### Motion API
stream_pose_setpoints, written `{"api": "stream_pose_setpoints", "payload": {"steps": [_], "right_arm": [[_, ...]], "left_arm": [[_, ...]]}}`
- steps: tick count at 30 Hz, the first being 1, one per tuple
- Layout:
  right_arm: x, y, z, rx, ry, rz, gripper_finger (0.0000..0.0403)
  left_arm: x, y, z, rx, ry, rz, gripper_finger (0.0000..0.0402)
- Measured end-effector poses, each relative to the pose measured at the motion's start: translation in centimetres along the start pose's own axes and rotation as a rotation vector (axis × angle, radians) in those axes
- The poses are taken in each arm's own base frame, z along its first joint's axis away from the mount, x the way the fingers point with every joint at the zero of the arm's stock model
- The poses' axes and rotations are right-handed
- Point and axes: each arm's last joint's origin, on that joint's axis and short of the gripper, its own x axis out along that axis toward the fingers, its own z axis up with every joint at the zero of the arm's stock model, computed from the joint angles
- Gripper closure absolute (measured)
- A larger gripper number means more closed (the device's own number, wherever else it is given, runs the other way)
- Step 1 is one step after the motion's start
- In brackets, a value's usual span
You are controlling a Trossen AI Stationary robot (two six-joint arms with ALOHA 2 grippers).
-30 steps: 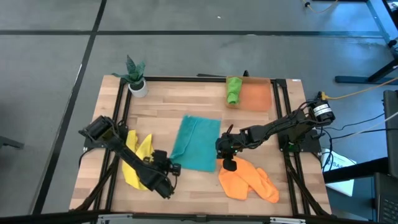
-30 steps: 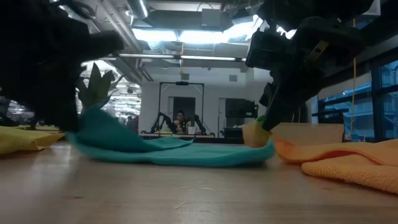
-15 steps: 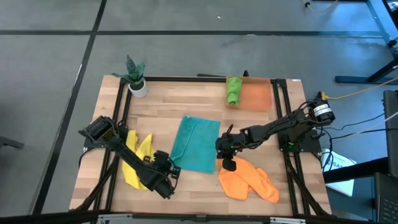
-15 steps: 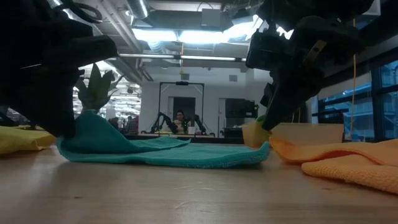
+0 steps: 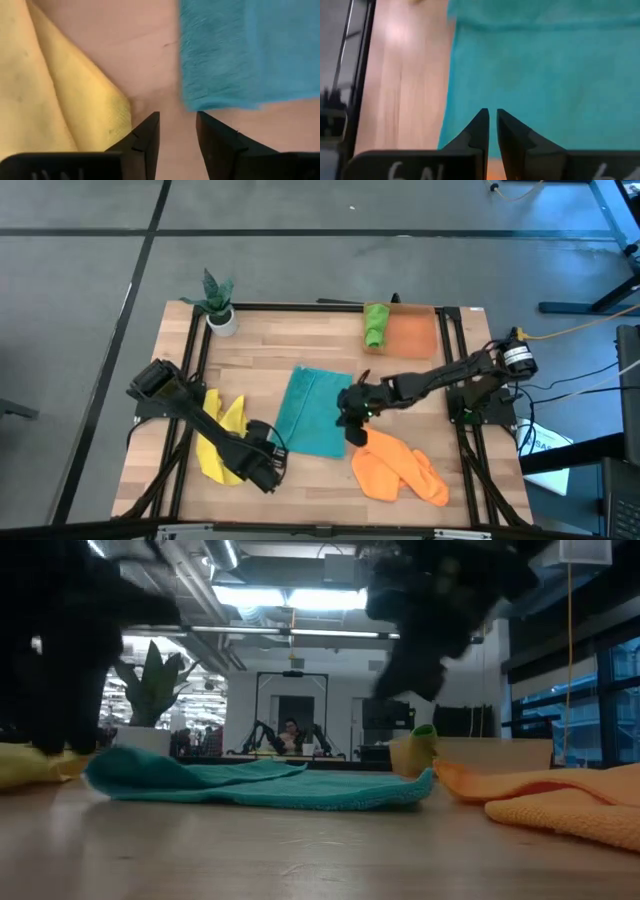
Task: Roll microfiber towels into tight, uniform cylinder then place into a basket
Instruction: Fold the blue towel
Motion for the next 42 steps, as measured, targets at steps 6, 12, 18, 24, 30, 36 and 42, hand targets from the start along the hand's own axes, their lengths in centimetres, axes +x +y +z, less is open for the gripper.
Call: {"api": "stream_pose_setpoints", "payload": {"steps": [6, 12, 18, 24, 30, 36, 42], "right_arm": [[-1.6, -2.5, 4.0, 0.106, -0.081, -0.065, 0.0382], [-3.2, -5.3, 6.8, 0.168, -0.163, -0.082, 0.0368], [-1.3, -8.1, 7.7, 0.228, -0.129, -0.106, 0.0305], [0.6, -9.0, 9.2, 0.192, -0.097, -0.022, 0.0267], [1.6, -9.3, 9.3, 0.119, -0.053, -0.037, 0.0264], [3.3, -10.4, 7.8, 0.138, 0.058, -0.068, 0.0264], [2.8, -13.0, 8.3, 0.381, -0.022, -0.207, 0.0264]], "left_arm": [[-3.5, 1.1, 1.8, 0.09, 0.003, -0.079, 0.0283], [-5.5, 2.2, 3.5, 0.081, -0.067, -0.128, 0.0283], [-6.1, 2.3, 4.6, 0.047, -0.133, -0.172, 0.0283], [-6.0, 1.6, 4.9, 0.195, -0.113, -0.196, 0.0283], [-6.3, 0.9, 4.0, 0.657, -0.075, -0.272, 0.0283], [-6.2, 0.6, 3.8, 0.76, -0.109, -0.281, 0.0283], [-6.0, 0.5, 4.3, 0.732, -0.114, -0.271, 0.0283]]}}
